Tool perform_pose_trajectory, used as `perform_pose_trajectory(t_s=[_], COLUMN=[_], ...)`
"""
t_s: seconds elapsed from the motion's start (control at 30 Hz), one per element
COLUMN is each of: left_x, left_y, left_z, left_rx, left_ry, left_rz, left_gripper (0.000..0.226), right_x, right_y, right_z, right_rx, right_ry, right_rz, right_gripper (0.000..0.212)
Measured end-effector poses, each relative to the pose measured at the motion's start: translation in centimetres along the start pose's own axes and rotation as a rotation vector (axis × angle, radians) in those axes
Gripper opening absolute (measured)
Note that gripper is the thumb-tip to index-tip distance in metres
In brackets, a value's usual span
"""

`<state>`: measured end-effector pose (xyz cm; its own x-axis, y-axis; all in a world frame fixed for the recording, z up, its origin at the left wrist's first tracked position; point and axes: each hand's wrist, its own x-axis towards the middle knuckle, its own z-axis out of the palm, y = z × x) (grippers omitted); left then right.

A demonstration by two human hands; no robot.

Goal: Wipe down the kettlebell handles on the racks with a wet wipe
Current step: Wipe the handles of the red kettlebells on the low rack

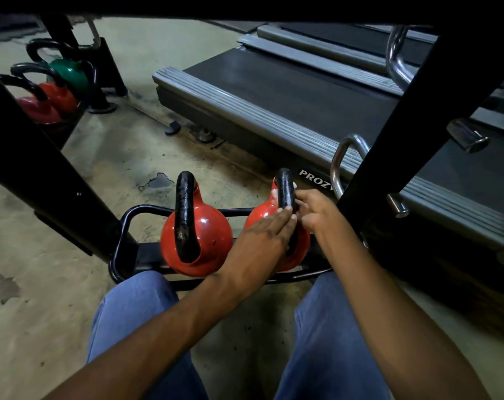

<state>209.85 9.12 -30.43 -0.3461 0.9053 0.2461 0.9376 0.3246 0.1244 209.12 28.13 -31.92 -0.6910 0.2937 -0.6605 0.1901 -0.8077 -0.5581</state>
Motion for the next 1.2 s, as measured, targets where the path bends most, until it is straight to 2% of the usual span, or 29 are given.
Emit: perform_pose_trajectory(t_s=[0.2, 0.27, 0.33, 0.4, 0.47, 0.53, 0.57, 0.63, 0.7, 0.77, 0.87, 1.0, 1.07, 1.13, 1.2], left_x=[0.0, -0.2, -0.9, -1.8, -2.5, -2.8, -2.8, -2.7, -2.5, -2.5, -2.3, -2.3, -2.3, -2.2, -2.2], left_y=[0.0, 0.0, 0.1, 0.3, 0.6, 0.8, 0.8, 0.8, 0.8, 0.9, 0.9, 1.2, 1.3, 1.2, 1.2], left_z=[-0.1, -0.1, 0.0, 0.4, 1.0, 1.2, 1.3, 1.2, 1.0, 0.8, 0.5, 0.3, 0.4, 0.4, 0.3], left_rx=[0.001, -0.026, -0.043, -0.049, -0.047, -0.032, -0.026, -0.018, -0.01, -0.007, -0.018, 0.002, 0.009, 0.023, 0.038], left_ry=[0.001, -0.002, 0.003, 0.001, -0.011, -0.014, -0.011, -0.01, -0.026, -0.045, -0.05, -0.064, -0.076, -0.091, -0.111], left_rz=[0.004, 0.019, 0.018, 0.013, 0.023, 0.03, 0.03, 0.029, 0.03, 0.04, 0.044, 0.036, 0.033, 0.035, 0.039], left_gripper=[0.069, 0.068, 0.068, 0.069, 0.072, 0.075, 0.075, 0.075, 0.074, 0.075, 0.077, 0.08, 0.08, 0.079, 0.08], right_x=[0.5, -0.7, -1.1, -0.5, 0.0, 0.1, 0.2, 0.2, 0.0, -0.3, -0.4, -0.7, -1.0, -1.4, -1.2], right_y=[0.4, 0.8, 1.9, 2.5, 2.1, 0.8, -0.2, -2.8, -5.2, -6.7, -7.5, -6.5, -5.4, -3.9, -2.6], right_z=[1.4, 0.8, -0.1, -0.8, -0.5, 0.4, 1.2, 3.2, 5.2, 7.0, 8.8, 10.7, 11.0, 10.8, 10.0], right_rx=[0.164, 0.072, -0.082, -0.287, -0.665, -1.108, -1.321, -1.76, -2.165, -2.406, -2.568, -2.689, -2.809, -2.978, -3.083], right_ry=[-0.003, -0.025, 0.053, 0.225, 0.31, 0.313, 0.281, 0.141, -0.062, -0.171, -0.2, -0.19, -0.186, -0.248, -0.343], right_rz=[-0.037, -0.059, -0.26, -0.633, -0.962, -1.19, -1.227, -1.096, -0.839, -0.711, -0.708, -0.584, -0.588, -0.586, -0.485], right_gripper=[0.03, 0.032, 0.02, 0.009, 0.007, 0.016, 0.021, 0.025, 0.024, 0.023, 0.02, 0.02, 0.017, 0.018, 0.013])
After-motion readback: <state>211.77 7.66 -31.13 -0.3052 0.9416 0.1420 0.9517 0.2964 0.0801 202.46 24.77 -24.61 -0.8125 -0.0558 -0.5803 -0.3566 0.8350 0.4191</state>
